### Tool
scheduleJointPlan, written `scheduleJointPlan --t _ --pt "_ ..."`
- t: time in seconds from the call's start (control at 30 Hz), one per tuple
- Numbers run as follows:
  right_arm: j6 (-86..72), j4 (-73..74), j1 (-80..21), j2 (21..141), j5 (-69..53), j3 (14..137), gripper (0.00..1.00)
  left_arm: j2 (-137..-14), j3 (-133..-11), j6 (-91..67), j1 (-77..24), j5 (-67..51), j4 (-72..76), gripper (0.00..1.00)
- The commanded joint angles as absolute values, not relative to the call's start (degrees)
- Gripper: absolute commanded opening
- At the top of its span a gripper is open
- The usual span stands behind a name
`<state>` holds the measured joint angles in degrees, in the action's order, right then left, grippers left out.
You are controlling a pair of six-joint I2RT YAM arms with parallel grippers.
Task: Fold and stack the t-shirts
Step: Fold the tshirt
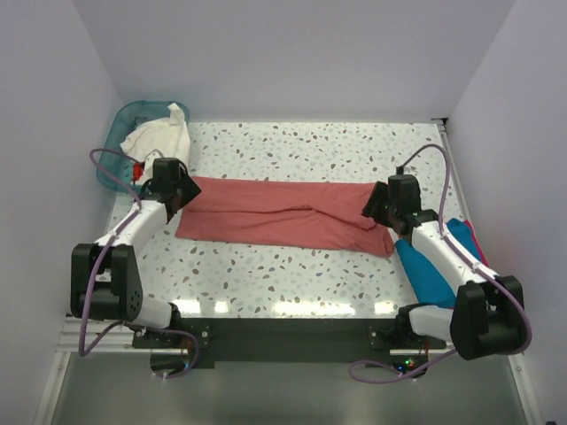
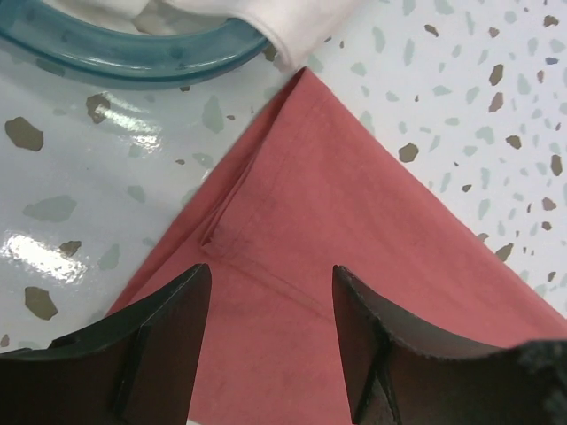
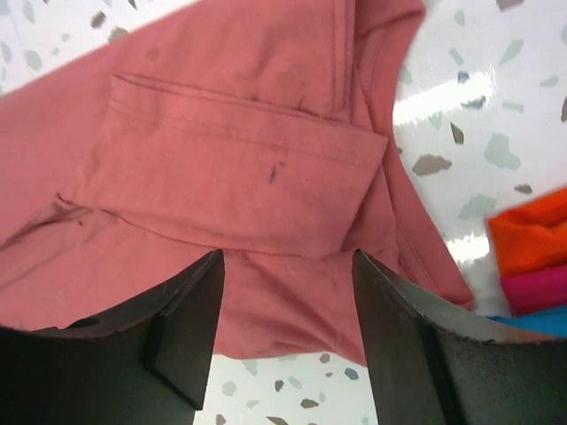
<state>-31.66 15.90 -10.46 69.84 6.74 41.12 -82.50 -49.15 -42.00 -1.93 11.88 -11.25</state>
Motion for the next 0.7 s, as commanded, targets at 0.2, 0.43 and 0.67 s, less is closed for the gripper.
scheduleJointPlan --t 0.2,0.43,0.67 --pt "-27.42 11.86 -10.55 87.96 6.95 57.9 0.61 -86.04 -55.98 -41.93 -5.36 8.97 -8.35 0.56" --pt "-25.84 14.58 -13.79 102.55 6.76 71.44 0.6 -89.3 -58.62 -40.17 -9.92 5.54 -9.4 0.55" --pt "-26.54 16.79 -18.45 111.79 9.92 81.29 0.59 -87.81 -57.31 -38.15 -11.43 0.62 -11.07 0.55"
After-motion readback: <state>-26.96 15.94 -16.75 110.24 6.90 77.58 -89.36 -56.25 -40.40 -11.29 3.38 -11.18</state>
